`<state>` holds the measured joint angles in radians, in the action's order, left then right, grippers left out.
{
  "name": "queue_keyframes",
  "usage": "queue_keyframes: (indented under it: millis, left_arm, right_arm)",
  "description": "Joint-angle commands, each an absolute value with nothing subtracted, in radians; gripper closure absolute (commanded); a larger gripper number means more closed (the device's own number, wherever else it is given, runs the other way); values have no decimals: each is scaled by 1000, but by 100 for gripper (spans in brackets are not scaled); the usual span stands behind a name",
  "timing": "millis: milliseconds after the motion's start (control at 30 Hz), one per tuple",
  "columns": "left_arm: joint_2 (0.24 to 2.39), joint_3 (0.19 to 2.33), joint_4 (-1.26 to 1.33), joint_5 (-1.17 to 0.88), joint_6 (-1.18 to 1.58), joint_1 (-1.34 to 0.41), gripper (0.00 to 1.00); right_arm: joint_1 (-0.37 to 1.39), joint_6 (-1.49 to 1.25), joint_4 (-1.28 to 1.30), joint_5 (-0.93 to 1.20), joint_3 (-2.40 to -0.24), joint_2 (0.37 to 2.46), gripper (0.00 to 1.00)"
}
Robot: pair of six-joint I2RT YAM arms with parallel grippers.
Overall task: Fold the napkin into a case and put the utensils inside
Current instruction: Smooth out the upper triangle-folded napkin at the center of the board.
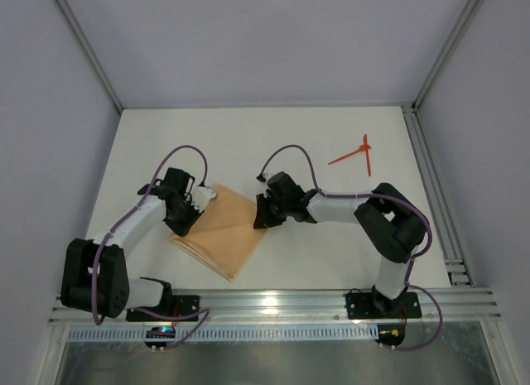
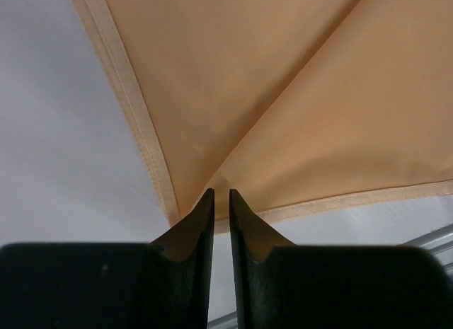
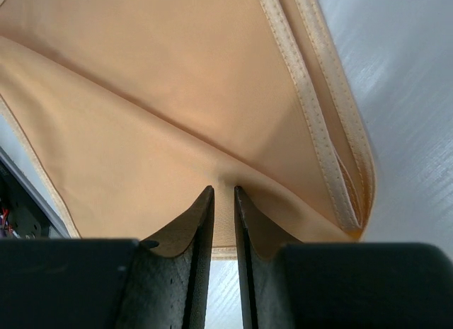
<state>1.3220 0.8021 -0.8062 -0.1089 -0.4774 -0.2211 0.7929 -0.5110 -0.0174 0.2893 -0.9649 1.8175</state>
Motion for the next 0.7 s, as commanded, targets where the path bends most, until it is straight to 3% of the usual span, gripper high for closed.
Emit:
queue_keyframes:
  millis: [0,367,600,667]
  left_arm:
    - [1325,769,-712,-19,-466,-221,85]
    - [1316,657,-623,43,-463,-221,87]
    - [1299,624,-600,38,-476,-221,87]
    - [1299,612,-591,37,-474,-222,87]
  right_arm:
    - [810,-486,-64,275,-956,1778,78]
    - [859,-427,-77,235,-942,1734,78]
    - [1044,-266,-224,227,-927,1674,77]
    - [1081,-246,-242,245,-920,1681,73]
